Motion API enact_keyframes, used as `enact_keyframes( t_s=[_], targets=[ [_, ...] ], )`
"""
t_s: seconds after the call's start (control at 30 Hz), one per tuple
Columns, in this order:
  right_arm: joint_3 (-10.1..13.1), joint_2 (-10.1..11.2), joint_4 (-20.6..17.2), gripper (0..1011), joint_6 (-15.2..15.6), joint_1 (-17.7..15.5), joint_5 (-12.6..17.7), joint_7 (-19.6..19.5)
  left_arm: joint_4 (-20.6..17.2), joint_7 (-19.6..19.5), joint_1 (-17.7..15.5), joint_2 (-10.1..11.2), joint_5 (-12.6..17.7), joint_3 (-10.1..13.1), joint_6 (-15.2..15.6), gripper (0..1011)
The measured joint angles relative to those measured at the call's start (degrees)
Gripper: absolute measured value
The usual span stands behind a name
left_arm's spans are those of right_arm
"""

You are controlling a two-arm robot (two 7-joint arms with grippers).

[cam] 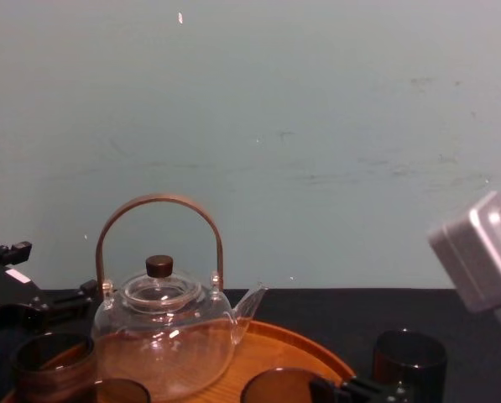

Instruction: Pick up the glass from the table and place it on the tray.

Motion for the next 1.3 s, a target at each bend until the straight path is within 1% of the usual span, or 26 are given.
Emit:
enact_keyframes(
  t_s=[0.43,0.97,1.3],
  targets=[
    [-0.87,-0.70,1.80,900,0.48,0.98,-0.66,0.19,0.00,0.00,0.00,0.00,0.00,0.00,0.00,1001],
    [-0.84,-0.68,1.78,900,0.57,0.96,-0.70,0.13,0.00,0.00,0.00,0.00,0.00,0.00,0.01,1001],
    [-0.93,-0.89,2.29,900,0.29,1.32,-0.10,0.72,0.00,0.00,0.00,0.00,0.00,0.00,0.00,1001]
  ],
)
